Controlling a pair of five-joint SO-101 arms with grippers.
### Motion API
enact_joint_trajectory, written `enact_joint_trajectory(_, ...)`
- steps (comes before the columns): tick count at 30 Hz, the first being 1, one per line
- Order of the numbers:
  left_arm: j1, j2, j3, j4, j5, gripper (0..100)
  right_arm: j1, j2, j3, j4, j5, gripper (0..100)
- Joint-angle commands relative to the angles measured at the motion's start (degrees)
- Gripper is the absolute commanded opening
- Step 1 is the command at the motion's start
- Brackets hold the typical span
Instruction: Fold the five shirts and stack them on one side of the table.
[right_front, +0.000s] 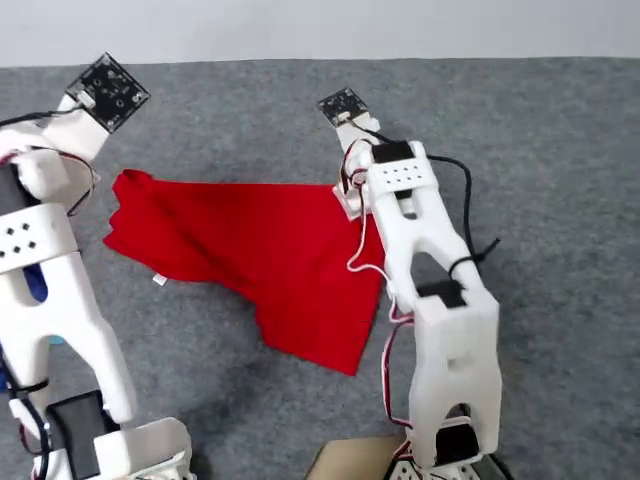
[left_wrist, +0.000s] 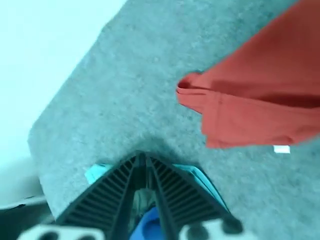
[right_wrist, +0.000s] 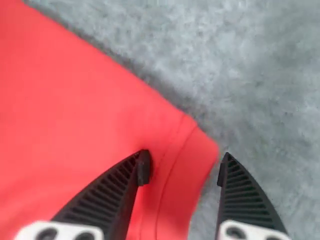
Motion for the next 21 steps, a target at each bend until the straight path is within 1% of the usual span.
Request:
enact_joint_trajectory(1,-0.88,-2.37,-1.54,1.32,0.62,1,0.48,4.26,-11.78,5.93,-0.7,23.0)
enact_joint_trajectory(7,-1.05,-2.29,-1.54,1.41,0.7,1,0.66,10.59,-22.68,14.46,-0.7,22.9)
enact_joint_trajectory(8,-1.05,-2.29,-1.54,1.41,0.7,1,0.66,11.3,-24.18,15.6,-0.7,21.7)
enact_joint_trajectory(10,-1.05,-2.29,-1.54,1.41,0.7,1,0.66,12.26,-26.11,16.57,-0.44,14.7)
enact_joint_trajectory(13,-1.05,-2.2,-1.54,1.41,1.58,1,0.66,13.49,-27.96,16.75,-0.35,0.0)
enact_joint_trajectory(15,-1.05,-2.2,-1.54,1.32,2.64,1,0.75,13.67,-28.13,17.36,-0.35,2.8)
enact_joint_trajectory(17,-1.05,-2.11,-1.54,1.41,2.81,1,1.1,13.67,-28.75,18.42,-0.35,0.6)
enact_joint_trajectory(21,-1.05,-2.11,-1.54,1.41,2.81,1,2.68,13.76,-30.07,20.0,0.53,1.0)
